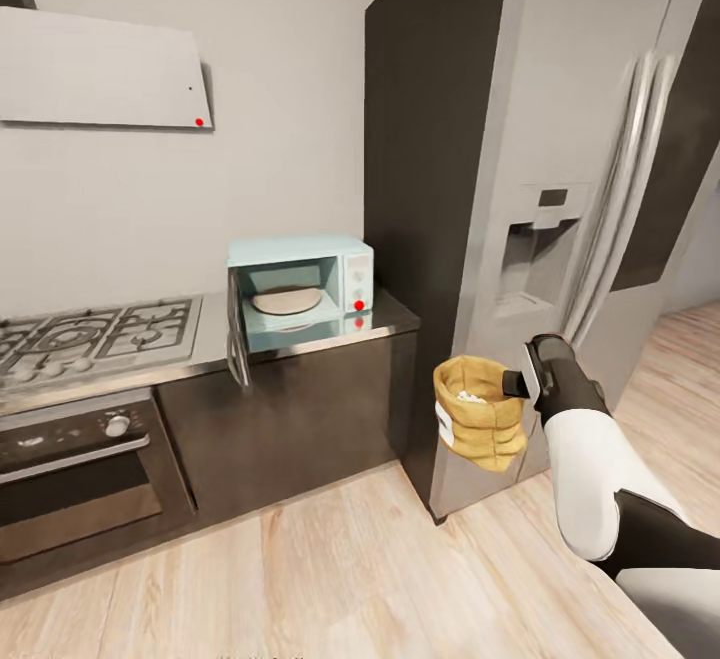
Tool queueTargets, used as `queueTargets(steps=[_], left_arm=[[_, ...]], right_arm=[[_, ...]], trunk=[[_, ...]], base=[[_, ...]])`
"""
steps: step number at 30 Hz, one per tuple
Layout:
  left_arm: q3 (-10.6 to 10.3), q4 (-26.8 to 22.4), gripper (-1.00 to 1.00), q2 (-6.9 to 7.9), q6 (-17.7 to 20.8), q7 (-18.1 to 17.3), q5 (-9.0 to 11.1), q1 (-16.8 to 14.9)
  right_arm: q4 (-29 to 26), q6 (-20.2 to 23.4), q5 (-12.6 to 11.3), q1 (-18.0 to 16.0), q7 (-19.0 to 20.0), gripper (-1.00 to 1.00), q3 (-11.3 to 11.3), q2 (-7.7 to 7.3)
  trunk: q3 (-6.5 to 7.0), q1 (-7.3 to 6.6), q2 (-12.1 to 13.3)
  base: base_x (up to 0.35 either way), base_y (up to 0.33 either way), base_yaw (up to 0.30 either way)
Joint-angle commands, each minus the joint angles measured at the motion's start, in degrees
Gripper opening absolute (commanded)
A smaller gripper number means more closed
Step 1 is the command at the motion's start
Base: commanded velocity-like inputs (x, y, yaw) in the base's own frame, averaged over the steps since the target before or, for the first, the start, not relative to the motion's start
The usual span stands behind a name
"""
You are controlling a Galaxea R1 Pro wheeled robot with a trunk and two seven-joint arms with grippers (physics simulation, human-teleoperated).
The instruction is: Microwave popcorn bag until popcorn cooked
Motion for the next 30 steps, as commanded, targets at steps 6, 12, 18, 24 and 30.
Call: queueTargets(steps=[6,12,18,24,30], left_arm=[[0.10,-0.17,1.00,-0.02,0.37,0.21,0.29,0.01],[0.10,-0.09,1.00,-0.02,0.37,0.21,0.29,0.01],[0.10,-0.09,1.00,-0.02,0.35,0.21,0.29,0.01],[0.10,-0.09,1.00,-0.02,0.30,0.21,0.29,0.01],[0.10,-0.09,1.00,-0.02,0.28,0.21,0.29,0.01]], right_arm=[[-0.04,0.17,-0.19,-0.03,-0.19,-1.00,-0.06,-0.02],[-0.04,0.17,-0.19,-0.03,-0.19,-1.00,-0.06,-0.02],[-0.04,0.17,-0.19,-0.03,-0.19,-1.00,-0.06,-0.02],[0.04,0.17,-0.19,-0.03,-0.19,-1.00,-0.06,0.10],[0.05,0.17,-0.24,-0.03,-0.19,-1.00,-0.06,0.17]], trunk=[[-0.06,0.00,-0.04],[-0.06,0.00,-0.04],[-0.06,0.00,-0.04],[-0.06,0.00,-0.04],[-0.06,0.00,-0.04]], base=[[0.000,-0.288,0.269],[0.000,-0.288,0.269],[0.000,-0.288,0.269],[0.000,-0.288,0.269],[0.000,-0.288,0.269]])
